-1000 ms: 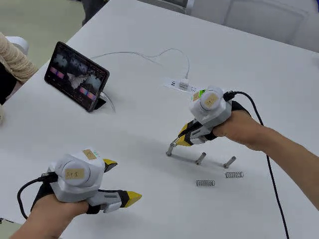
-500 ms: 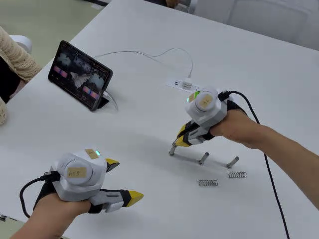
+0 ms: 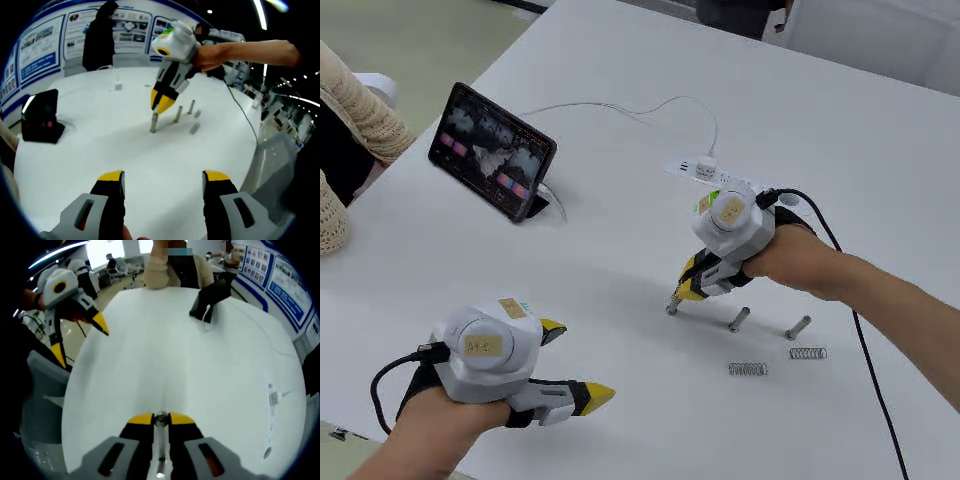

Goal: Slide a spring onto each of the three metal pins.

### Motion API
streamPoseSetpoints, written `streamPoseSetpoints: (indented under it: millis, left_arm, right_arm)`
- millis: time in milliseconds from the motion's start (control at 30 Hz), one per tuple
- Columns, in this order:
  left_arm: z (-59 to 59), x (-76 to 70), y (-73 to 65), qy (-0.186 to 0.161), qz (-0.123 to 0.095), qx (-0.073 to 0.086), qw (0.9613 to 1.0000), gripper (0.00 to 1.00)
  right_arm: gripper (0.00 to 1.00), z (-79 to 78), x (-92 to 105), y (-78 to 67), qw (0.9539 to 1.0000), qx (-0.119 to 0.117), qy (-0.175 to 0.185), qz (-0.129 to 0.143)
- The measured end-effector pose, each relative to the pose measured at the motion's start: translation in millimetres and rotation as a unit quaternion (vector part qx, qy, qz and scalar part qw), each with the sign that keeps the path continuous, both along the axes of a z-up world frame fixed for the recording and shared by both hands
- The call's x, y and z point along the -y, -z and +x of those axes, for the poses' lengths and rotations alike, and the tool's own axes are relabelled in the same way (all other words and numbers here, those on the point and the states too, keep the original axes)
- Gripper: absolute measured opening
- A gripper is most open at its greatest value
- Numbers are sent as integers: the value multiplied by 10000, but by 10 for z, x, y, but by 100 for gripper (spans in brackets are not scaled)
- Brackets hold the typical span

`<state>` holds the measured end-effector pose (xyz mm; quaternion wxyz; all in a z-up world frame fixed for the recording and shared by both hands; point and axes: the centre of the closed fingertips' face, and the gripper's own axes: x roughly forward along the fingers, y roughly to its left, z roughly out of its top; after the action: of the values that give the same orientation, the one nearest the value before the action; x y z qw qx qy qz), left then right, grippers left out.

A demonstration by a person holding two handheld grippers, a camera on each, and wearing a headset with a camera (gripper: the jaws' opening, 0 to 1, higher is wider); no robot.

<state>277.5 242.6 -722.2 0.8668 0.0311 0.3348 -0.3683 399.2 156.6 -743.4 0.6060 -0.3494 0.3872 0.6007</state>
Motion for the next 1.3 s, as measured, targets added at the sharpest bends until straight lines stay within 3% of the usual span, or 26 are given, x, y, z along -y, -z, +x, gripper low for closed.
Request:
streamPoseSetpoints:
  millis: [700,1300]
  left_arm:
    - [-18,-79,34,-71,39,-59,9999,63]
    - [-21,-104,37,-88,53,-66,9999,63]
  right_arm:
    - [12,-30,-47,240,9994,18,-253,-251]
    - [14,-49,-52,346,9992,-59,-263,-301]
